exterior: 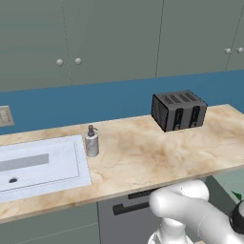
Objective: Restock the sink supplies by placing the sponge and soap dispenser on the counter and next to the sink. Make sure the soap dispenser is upright.
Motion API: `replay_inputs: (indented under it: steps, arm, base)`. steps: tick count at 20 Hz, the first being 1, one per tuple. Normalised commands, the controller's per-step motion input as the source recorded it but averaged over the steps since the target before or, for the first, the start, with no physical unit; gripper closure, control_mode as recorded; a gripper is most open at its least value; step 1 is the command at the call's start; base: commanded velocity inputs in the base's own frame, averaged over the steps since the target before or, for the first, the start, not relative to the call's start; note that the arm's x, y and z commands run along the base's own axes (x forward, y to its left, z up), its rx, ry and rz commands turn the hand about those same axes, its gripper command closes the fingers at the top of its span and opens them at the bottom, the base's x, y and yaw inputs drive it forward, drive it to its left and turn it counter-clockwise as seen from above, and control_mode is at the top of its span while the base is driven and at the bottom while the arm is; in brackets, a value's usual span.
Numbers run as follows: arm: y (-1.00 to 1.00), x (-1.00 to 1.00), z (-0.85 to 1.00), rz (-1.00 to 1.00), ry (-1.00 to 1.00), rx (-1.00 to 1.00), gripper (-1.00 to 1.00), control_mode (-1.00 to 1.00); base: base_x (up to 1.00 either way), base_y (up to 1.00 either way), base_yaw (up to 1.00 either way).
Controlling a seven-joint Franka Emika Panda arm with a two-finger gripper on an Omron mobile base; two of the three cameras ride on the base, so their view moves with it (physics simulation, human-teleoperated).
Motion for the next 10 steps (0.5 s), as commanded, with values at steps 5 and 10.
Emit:
replay_inputs:
  steps: [5, 10]
  arm:
    - [0.00, 0.26, -0.77, 0.14, 0.13, -0.01, -1.00, -1.00]
    - [0.10, 0.30, -0.80, 0.07, 0.00, -0.02, -1.00, -1.00]
  base:
    - [0.00, 0.00, 0.00]
    - [0.00, 0.00, 0.00]
